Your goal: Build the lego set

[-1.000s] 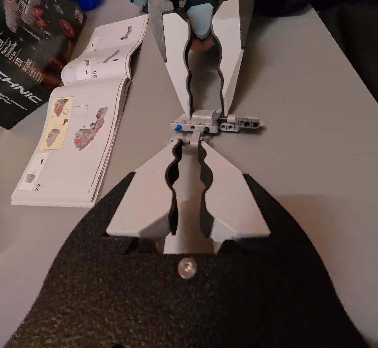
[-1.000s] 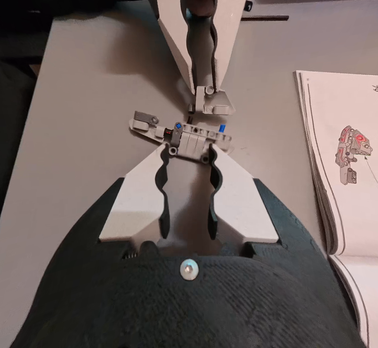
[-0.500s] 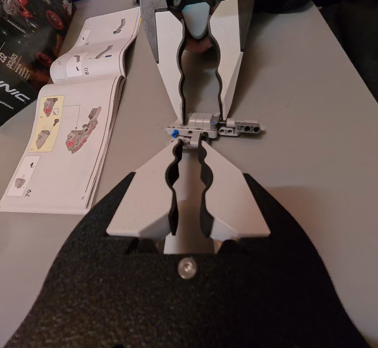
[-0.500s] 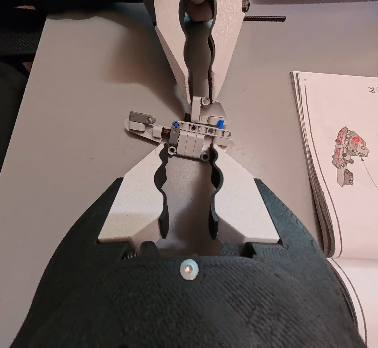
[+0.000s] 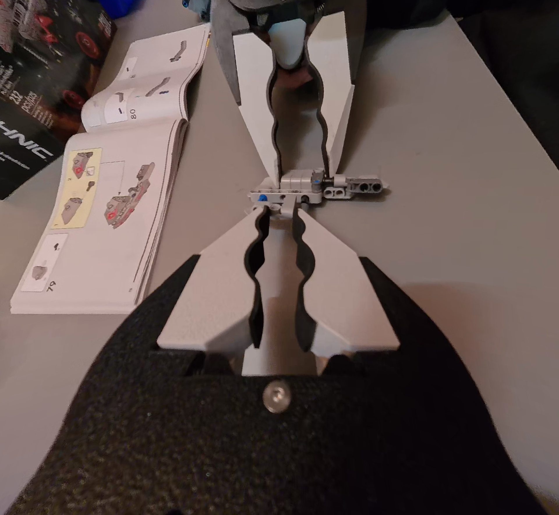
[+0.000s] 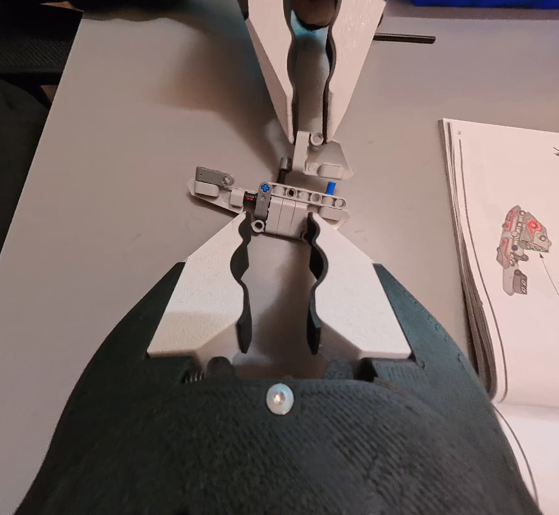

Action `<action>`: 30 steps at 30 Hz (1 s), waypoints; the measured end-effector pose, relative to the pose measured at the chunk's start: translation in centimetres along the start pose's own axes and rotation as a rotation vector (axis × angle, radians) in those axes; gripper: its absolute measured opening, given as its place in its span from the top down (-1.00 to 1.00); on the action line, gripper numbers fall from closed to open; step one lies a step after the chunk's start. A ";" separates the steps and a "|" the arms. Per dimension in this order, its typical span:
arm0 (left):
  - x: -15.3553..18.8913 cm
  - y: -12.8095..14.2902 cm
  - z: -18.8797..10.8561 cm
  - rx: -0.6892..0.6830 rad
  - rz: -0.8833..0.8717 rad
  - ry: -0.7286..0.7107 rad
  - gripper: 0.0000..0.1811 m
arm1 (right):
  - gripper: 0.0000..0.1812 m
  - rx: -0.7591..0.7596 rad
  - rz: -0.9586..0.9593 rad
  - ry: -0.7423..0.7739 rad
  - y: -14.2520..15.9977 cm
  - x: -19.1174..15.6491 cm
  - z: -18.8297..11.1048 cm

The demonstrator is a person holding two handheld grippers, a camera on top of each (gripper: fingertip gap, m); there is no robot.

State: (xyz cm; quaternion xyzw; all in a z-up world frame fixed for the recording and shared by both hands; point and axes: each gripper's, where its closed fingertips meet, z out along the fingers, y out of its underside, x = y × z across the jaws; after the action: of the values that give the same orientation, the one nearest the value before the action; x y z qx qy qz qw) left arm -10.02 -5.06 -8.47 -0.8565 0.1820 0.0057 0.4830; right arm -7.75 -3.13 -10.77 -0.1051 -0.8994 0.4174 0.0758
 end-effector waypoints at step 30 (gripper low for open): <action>0.5 -0.4 0.1 0.030 -0.101 0.032 0.87 | 0.64 -0.002 0.015 -0.105 -0.2 -0.2 0.3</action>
State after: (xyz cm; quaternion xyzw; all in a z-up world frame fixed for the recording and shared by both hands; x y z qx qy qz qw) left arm -9.39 -4.94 -8.28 -0.8573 0.1462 -0.0352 0.4924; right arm -7.64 -3.57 -10.80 -0.0899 -0.9018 0.4219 0.0255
